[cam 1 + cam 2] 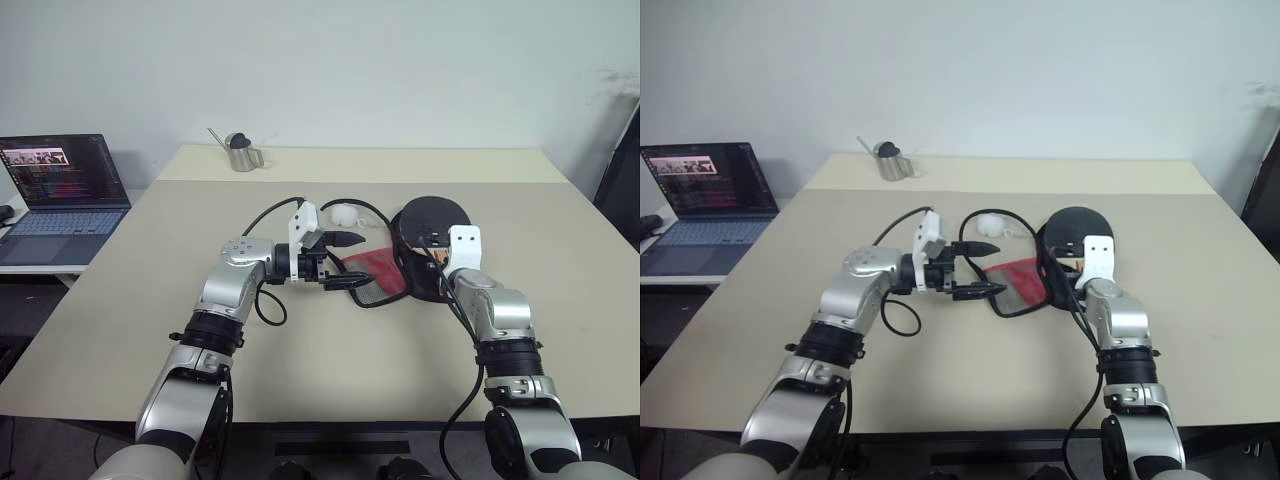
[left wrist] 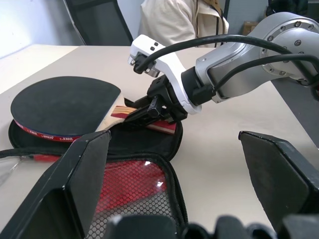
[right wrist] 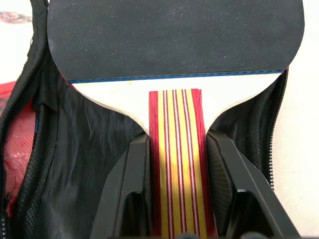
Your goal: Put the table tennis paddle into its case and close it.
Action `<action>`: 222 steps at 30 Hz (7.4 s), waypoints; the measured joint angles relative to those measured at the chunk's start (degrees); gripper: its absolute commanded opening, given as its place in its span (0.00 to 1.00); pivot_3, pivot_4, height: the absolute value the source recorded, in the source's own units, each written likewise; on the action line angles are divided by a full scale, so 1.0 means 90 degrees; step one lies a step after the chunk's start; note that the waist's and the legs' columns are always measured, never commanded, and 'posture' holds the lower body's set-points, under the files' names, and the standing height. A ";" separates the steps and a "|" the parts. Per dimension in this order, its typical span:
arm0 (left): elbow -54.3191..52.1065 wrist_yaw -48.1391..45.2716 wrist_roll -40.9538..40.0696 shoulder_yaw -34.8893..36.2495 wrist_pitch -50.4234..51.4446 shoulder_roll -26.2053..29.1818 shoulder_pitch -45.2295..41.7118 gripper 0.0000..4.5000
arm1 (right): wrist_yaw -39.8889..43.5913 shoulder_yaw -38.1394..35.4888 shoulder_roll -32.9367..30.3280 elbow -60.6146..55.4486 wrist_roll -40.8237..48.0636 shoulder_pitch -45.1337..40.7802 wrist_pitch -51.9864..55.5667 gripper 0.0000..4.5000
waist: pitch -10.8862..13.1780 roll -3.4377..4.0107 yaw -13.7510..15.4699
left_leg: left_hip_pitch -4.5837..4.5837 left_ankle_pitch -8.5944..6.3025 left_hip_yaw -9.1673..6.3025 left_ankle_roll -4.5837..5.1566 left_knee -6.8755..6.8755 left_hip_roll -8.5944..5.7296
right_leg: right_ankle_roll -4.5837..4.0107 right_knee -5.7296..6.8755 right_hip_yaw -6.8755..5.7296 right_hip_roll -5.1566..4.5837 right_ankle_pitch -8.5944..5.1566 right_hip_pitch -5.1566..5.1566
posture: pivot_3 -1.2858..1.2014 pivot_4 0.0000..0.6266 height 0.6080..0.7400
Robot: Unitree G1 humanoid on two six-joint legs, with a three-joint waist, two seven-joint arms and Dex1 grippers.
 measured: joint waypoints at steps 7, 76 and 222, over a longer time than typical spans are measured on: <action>0.0001 -0.0048 0.0000 -0.0001 -0.0001 0.0000 -0.0010 1.00 | -0.0046 0.0030 0.0015 -0.0050 -0.0009 0.0008 0.0104 0.30 | 0.0000 0.0000 0.0000 | 0.0000 0.0000 0.0001 0.0000 0.0000 0.0000 | 0.0000 0.0000 0.0001 0.0000 0.0000 0.0000 | 0.52 0.24 1.00; 0.0002 -0.0085 0.0005 -0.0002 0.0000 -0.0013 -0.0037 1.00 | 0.0169 0.0206 -0.0019 -0.0294 -0.0010 0.0235 0.0012 0.36 | 0.0000 0.0000 0.0002 | 0.0001 0.0000 -0.0003 0.0000 0.0001 0.0000 | 0.0000 0.0002 -0.0002 0.0001 0.0000 0.0002 | 0.52 0.24 1.00; 0.0418 0.0028 0.0031 -0.0011 -0.0244 0.0003 -0.0043 1.00 | 0.1032 0.0019 -0.0459 -0.3436 0.0535 0.1229 0.1209 0.82 | -0.0001 0.0000 0.0016 | 0.0001 0.0000 -0.0007 0.0000 0.0027 0.0002 | 0.0004 0.0012 -0.0004 0.0004 -0.0001 0.0008 | 0.52 0.24 1.00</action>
